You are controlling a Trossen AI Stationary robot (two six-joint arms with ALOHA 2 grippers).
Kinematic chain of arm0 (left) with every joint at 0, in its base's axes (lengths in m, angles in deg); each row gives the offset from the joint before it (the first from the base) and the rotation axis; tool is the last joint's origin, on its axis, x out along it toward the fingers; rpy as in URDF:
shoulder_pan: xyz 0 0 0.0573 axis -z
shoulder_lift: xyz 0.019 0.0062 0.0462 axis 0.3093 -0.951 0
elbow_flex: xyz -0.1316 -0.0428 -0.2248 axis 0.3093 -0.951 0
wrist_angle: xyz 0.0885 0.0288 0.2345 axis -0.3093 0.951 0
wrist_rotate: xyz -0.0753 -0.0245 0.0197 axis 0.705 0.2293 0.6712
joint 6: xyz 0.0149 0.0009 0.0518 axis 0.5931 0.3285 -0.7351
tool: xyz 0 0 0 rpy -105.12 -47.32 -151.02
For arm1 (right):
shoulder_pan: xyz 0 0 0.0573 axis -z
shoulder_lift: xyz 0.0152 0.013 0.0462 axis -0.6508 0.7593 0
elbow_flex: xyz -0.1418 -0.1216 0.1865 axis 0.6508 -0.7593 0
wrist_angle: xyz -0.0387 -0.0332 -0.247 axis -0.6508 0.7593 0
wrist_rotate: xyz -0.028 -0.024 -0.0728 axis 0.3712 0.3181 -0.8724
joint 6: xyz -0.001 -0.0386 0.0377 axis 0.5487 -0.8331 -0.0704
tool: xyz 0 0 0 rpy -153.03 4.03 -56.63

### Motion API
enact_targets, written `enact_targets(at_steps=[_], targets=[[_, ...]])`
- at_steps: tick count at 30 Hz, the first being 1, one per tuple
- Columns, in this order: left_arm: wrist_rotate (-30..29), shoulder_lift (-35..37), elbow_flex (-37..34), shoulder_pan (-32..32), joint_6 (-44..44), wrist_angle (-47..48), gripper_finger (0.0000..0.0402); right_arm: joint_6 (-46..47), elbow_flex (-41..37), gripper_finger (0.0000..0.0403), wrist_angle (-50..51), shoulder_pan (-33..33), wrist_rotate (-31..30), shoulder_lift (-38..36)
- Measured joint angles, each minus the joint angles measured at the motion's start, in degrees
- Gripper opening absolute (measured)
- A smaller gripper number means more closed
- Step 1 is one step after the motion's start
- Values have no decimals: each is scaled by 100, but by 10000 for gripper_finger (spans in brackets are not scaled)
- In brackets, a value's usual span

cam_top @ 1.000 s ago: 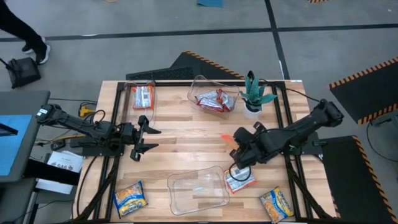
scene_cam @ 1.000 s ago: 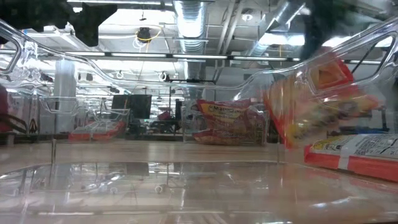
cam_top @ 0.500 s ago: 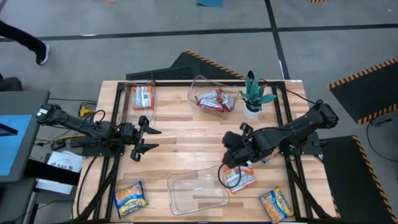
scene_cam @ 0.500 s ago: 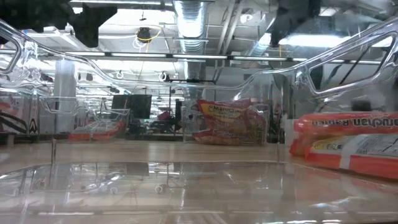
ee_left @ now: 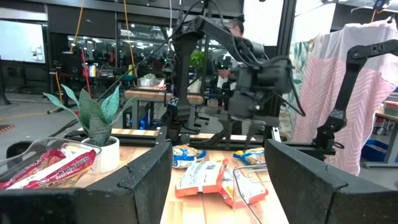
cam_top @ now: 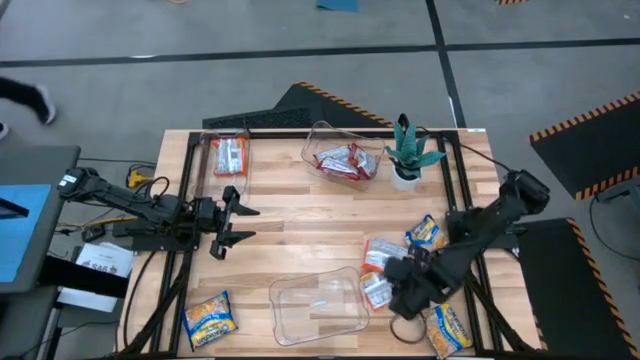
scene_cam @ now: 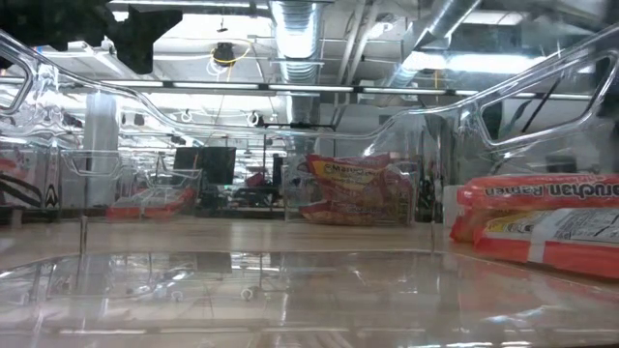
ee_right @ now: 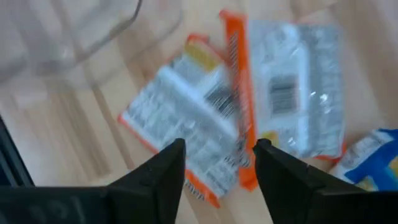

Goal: Sort Maruchan noodles
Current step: Put the top orange noodle pack into the top top left transparent bin

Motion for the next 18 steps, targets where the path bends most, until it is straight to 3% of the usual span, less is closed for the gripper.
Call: enact_targets(at_steps=[8, 18], targets=[[-2, 1, 0, 0, -44, -7, 240, -379, -238, 236, 129, -385, -728, 542], [-2, -1, 0, 0, -61, -8, 240, -972, -216, 235, 216, -128, -891, 1483]])
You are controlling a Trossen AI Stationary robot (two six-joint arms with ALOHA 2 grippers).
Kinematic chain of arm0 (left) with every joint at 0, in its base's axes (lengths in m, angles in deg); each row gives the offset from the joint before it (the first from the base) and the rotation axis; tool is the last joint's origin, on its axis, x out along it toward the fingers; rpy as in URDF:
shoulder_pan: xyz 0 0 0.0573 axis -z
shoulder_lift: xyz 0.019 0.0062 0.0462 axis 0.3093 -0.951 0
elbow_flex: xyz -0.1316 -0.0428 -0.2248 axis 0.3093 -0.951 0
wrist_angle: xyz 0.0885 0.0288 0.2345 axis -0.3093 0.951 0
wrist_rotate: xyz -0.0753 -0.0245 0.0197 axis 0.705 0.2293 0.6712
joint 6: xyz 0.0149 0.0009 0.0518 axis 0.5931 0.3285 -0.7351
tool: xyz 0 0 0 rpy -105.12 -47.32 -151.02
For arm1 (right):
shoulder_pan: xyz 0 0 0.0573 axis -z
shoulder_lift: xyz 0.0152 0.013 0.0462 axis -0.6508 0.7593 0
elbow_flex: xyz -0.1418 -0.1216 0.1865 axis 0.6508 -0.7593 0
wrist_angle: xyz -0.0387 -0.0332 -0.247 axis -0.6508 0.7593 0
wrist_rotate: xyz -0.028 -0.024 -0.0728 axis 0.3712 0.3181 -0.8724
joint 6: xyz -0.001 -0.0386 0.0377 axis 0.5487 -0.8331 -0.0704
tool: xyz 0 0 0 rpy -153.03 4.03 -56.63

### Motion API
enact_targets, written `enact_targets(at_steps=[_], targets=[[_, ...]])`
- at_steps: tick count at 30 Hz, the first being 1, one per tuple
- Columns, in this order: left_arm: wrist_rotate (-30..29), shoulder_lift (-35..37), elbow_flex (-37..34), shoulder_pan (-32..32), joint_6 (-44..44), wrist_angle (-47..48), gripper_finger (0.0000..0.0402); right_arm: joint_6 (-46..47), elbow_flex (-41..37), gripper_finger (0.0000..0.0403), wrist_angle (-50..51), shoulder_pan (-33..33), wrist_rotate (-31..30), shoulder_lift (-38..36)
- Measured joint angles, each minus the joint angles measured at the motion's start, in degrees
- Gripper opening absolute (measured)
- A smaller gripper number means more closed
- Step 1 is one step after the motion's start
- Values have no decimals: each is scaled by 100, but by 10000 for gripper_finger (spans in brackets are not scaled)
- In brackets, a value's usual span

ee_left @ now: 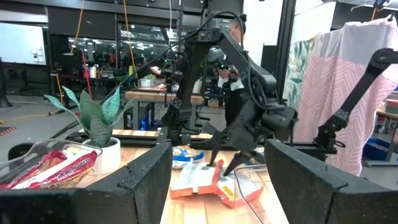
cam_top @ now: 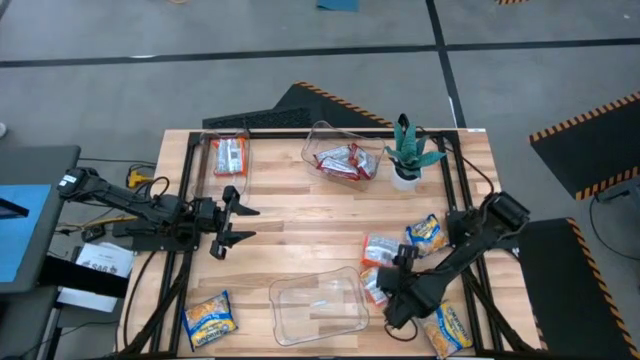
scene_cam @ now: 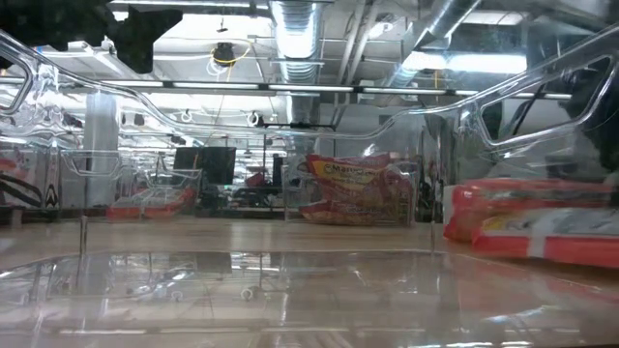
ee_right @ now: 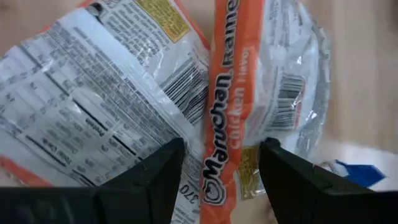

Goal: Sort Maruchan noodles
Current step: Put the top orange noodle pack into the top top left transparent bin

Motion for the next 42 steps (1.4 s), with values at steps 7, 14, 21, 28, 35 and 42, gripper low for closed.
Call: enact_targets(at_steps=[7, 14, 21, 28, 35, 42], targets=[[-1, 1, 0, 0, -2, -12, 240, 43, 7, 199, 181, 130, -76, 115], [0, 2, 0, 0, -2, -14, 240, 43, 376, 20, 886, 150, 10, 63], [0, 2, 0, 0, -2, -14, 240, 80, 1092, 18, 1889, 153, -233, -24], [0, 1, 0, 0, -4, -34, 240, -65, 1578, 17, 1969, 312, -1205, -724], [0, 2, 0, 0, -51, -38, 240, -1113, 1779, 17, 1397, 799, -1978, -1221], [0, 2, 0, -2, -70, -46, 240, -3263, 1915, 17, -227, 1660, -2089, -1257]])
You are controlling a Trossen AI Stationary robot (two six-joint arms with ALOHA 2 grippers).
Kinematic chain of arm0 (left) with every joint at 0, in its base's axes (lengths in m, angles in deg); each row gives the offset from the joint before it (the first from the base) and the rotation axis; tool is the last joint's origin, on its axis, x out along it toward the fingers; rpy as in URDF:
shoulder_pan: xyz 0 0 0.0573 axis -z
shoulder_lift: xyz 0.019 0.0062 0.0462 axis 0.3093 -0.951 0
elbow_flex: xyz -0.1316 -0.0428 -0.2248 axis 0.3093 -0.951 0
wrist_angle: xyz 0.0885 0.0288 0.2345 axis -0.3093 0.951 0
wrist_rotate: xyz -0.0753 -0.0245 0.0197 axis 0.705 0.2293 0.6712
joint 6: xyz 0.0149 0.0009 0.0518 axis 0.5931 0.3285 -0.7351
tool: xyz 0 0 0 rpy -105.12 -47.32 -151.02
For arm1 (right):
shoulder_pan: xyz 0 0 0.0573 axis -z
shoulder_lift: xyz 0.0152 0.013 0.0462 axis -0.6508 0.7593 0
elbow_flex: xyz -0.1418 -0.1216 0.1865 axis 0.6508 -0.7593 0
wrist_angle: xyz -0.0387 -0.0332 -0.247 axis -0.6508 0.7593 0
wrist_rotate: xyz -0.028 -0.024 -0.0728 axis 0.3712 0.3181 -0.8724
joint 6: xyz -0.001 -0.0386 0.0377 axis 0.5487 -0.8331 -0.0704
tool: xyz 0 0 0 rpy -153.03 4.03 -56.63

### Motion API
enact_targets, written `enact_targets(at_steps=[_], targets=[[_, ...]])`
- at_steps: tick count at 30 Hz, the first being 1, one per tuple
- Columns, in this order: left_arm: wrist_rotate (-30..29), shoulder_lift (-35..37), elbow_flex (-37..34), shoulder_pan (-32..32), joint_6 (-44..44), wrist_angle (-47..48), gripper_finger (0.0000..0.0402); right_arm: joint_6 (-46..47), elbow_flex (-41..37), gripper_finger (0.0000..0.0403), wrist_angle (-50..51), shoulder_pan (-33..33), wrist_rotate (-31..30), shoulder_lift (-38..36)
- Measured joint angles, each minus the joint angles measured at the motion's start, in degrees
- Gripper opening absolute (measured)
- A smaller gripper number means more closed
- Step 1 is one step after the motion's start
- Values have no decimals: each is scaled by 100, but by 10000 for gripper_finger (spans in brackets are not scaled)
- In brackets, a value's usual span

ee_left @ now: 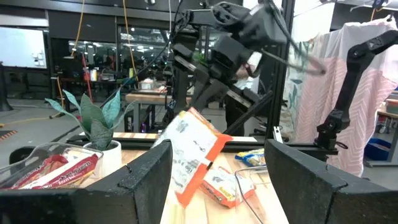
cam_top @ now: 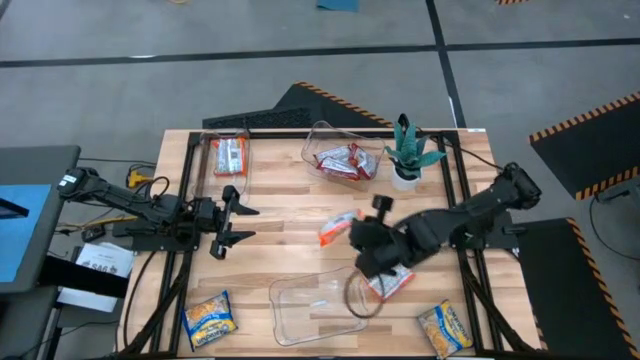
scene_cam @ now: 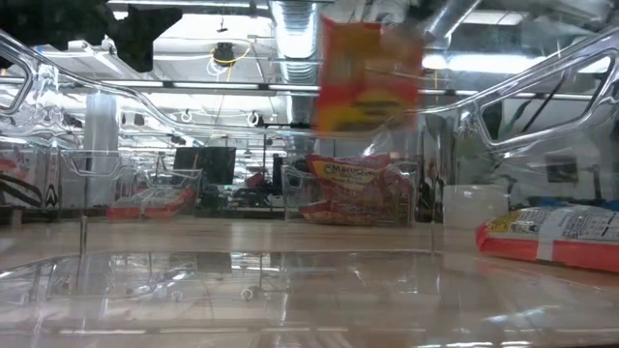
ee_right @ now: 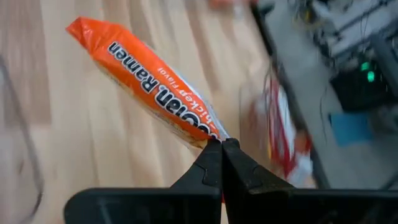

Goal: Sort Maruchan noodles
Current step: Put the top orange noodle pack into the top top left transparent bin

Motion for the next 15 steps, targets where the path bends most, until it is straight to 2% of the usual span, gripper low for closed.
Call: enact_targets(at_steps=[4, 8, 11, 15], targets=[[225, 2, 0, 2, -67, -303, 240, -1356, 0, 17, -1409, 531, 21, 2], [962, 7, 0, 2, -173, -903, 240, -2471, 0, 17, -2777, 1053, 388, 2], [1372, 4, 0, 4, -176, -1257, 240, -3020, 11, 17, -3720, 1425, 813, 74], [2018, 35, 0, 44, -357, -1588, 240, -3350, 18, 17, -4495, 1862, 1293, 181]])
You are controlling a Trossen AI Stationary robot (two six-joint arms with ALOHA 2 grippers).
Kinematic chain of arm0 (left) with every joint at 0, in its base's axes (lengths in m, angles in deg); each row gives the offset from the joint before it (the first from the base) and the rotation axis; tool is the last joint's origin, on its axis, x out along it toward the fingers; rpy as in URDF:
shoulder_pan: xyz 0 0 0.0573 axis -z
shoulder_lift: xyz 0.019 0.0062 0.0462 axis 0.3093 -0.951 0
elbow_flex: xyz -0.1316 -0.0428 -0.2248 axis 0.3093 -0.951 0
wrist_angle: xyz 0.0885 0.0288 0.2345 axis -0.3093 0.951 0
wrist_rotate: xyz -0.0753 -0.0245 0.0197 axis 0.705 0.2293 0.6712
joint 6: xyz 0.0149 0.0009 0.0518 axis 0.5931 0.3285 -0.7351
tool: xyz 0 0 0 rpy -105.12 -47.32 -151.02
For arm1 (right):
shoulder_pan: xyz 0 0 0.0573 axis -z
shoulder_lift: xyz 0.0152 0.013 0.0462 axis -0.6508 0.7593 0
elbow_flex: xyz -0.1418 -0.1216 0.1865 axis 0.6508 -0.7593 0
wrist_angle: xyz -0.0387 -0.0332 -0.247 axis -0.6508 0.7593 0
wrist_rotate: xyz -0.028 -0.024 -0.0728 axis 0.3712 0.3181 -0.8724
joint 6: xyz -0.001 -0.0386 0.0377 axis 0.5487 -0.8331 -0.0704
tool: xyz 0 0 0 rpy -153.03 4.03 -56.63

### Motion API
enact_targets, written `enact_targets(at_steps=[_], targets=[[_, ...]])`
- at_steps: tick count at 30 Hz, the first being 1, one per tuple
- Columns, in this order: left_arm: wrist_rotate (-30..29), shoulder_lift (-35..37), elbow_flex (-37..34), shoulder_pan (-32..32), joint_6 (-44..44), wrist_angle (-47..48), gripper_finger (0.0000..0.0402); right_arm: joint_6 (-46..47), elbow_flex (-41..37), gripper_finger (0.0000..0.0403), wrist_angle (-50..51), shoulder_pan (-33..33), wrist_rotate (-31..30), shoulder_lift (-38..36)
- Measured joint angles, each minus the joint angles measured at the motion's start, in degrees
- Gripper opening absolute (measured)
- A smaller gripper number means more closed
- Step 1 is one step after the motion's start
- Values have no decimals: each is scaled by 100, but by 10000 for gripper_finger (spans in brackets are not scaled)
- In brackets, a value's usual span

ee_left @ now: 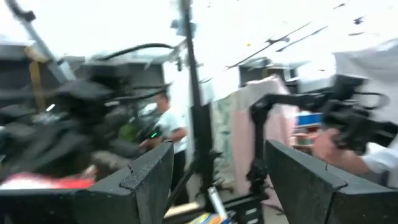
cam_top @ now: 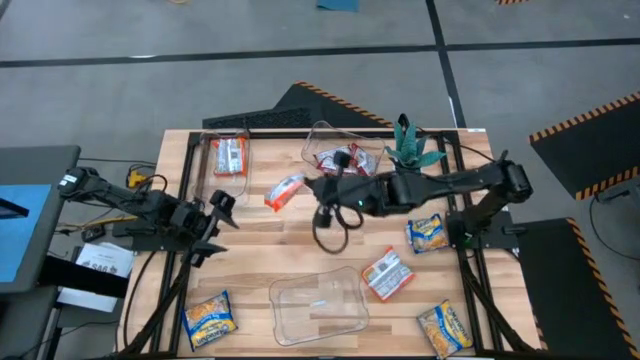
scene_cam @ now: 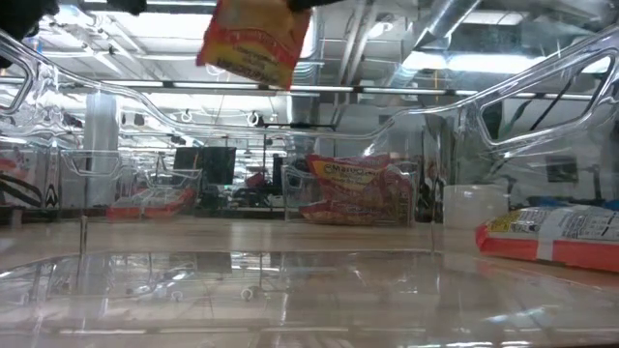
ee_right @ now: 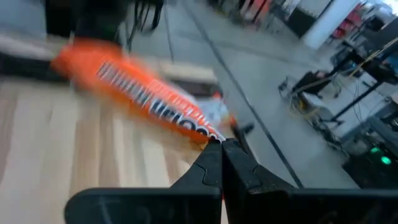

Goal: Sort Maruchan noodles
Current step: Put the top orange noodle pack into the top top left transparent bin

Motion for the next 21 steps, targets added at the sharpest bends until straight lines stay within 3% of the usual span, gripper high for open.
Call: enact_targets(at_steps=[3, 8, 21], targets=[[265, 43, 0, 176, -226, -140, 240, -147, -34, 17, -288, 282, 251, 117], [121, 166, 0, 573, -663, -208, 240, -203, 34, 17, -915, 690, 756, 479], [-131, 166, 0, 968, -827, -337, 240, -167, 2161, 17, -1104, 1204, 1489, 2460]])
